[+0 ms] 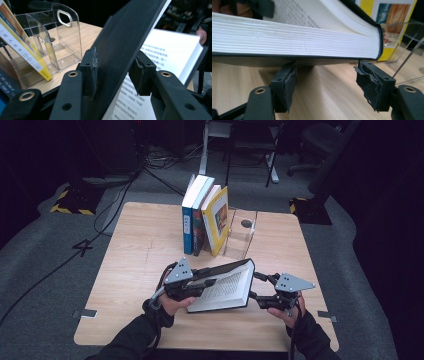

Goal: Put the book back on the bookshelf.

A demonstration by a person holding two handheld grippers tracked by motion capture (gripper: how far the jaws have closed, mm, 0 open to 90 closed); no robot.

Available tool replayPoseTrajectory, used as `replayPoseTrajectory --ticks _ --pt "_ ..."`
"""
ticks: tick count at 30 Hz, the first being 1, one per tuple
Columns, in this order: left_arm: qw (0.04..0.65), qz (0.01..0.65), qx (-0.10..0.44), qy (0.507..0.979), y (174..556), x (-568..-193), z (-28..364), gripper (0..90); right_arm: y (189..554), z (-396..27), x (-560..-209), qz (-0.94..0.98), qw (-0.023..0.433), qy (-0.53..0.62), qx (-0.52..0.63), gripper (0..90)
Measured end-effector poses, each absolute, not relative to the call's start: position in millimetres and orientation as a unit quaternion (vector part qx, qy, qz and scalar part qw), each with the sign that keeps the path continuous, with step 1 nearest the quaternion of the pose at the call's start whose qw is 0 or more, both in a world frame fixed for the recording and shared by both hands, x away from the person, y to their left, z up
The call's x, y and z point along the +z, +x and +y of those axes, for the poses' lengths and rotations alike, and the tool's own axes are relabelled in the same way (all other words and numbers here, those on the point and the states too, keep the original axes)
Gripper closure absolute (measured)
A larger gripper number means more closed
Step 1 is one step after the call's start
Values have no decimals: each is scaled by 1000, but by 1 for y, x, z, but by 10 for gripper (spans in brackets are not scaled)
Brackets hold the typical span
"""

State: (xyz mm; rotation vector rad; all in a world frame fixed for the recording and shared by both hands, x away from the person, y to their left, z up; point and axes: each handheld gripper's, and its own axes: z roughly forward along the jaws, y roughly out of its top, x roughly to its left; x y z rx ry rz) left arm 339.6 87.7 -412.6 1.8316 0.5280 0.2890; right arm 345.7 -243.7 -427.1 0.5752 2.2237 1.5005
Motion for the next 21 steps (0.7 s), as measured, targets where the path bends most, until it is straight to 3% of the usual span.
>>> replayPoseTrajectory --ticks 4,14,21 --pt "557 212 139 791 327 -416 92 550 340 -235 -419 799 224 187 525 346" --pt "514 219 181 809 299 -421 104 568 332 -198 -401 797 249 173 522 359" --pt "518 242 193 798 300 -422 111 577 337 -173 -386 796 275 180 509 393"
